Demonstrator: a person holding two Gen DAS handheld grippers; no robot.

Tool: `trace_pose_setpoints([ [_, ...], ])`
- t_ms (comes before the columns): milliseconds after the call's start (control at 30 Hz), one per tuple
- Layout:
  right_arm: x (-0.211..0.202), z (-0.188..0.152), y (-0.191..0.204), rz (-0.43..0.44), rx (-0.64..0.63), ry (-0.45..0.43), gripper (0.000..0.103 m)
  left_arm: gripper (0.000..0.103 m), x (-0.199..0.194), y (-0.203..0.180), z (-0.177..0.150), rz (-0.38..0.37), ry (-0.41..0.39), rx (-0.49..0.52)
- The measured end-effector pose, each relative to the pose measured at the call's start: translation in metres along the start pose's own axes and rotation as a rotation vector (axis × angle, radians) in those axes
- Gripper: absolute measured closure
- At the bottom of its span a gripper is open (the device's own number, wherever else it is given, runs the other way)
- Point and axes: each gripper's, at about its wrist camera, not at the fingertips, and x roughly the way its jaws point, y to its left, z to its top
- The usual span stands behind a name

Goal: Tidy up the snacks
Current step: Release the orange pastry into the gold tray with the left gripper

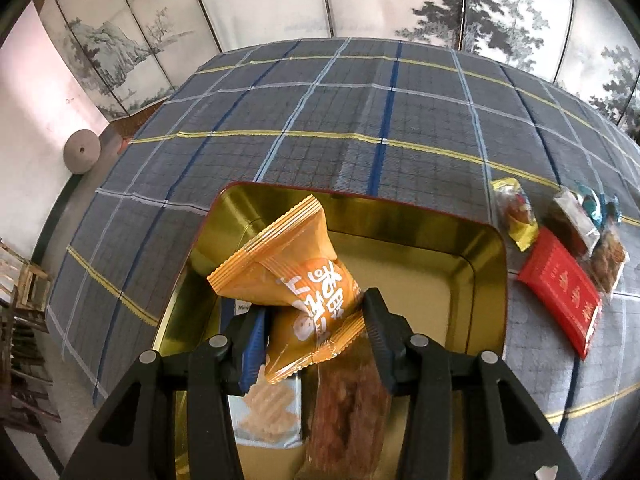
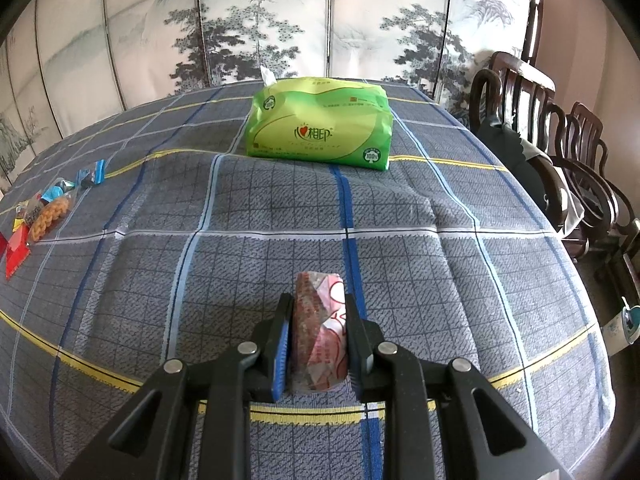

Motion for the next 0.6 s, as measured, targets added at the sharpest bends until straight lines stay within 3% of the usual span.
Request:
trace_pose_setpoints([
  [200,0.0,0.0,0.0,0.0,0.0,0.0,0.079,0.053,0.01,0.001,0.003,0.03,0.002,0.005],
  [333,0.0,0.0,0.0,0.0,0.0,0.0,0.079,0.027,0.007,0.002,0.002,0.045,-0.012,0.015],
  [600,-0.002,0.0,-0.001,-0.004,0.024,0.007,0.079,0.027,-0.028,0.006,-0.01,0.093,-0.086,0.024],
])
